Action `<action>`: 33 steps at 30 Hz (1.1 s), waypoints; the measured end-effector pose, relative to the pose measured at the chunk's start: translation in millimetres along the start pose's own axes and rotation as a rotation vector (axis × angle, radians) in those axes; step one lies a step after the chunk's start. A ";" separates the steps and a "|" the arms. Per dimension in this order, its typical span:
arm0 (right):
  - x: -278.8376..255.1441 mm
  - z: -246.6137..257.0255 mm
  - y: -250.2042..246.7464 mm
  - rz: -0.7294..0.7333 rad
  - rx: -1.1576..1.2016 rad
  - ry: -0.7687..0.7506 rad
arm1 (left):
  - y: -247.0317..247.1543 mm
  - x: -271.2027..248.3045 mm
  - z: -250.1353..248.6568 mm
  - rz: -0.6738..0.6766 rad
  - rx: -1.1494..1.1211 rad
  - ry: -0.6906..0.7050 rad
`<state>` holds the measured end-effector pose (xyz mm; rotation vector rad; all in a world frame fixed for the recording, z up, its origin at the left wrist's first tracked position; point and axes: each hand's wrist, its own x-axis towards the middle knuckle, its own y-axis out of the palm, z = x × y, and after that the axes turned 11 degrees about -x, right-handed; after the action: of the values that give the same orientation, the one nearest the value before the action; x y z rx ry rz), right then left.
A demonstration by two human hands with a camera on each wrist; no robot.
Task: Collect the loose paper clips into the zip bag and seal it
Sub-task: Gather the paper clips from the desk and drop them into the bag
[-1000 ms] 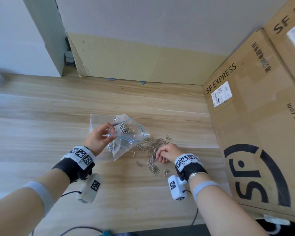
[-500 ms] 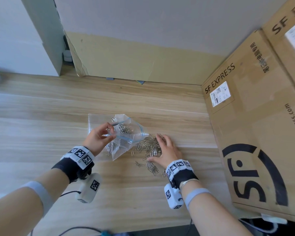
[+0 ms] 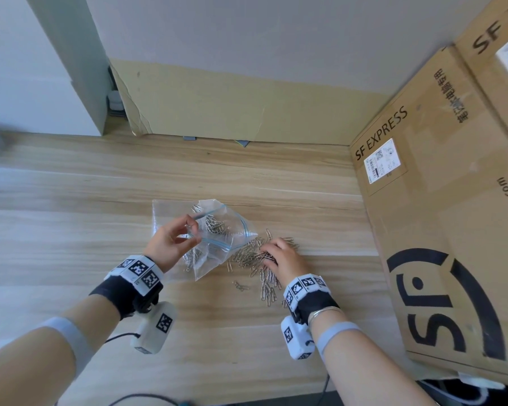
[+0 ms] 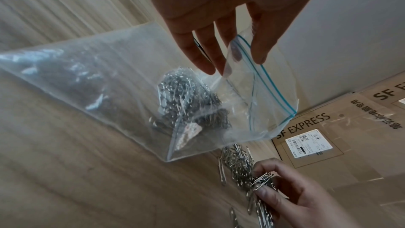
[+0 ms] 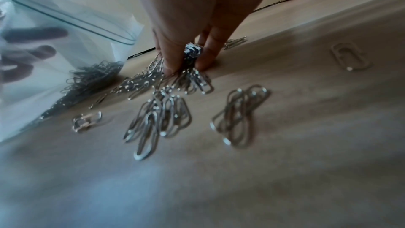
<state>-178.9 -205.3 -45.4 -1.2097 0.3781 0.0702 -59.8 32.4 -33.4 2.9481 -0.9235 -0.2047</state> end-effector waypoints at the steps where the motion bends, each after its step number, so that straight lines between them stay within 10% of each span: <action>1: 0.3 -0.3 -1.2 -0.003 0.013 0.003 | 0.6 0.3 -0.6 0.006 -0.002 0.004; 16: 14.6 11.3 -49.3 -0.087 0.282 0.128 | -0.5 1.6 -5.2 0.042 0.049 0.043; 28: 51.6 104.9 -60.7 -0.063 0.203 -0.317 | -2.1 2.2 -9.1 0.038 0.002 0.054; 33: 51.9 76.4 -68.7 -0.145 0.355 -0.089 | -14.4 -0.6 -9.8 0.003 0.003 0.035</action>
<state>-94.1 -167.2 22.5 -0.8763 0.2121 -0.0659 -50.8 44.6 -24.8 2.9431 -0.9239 -0.1508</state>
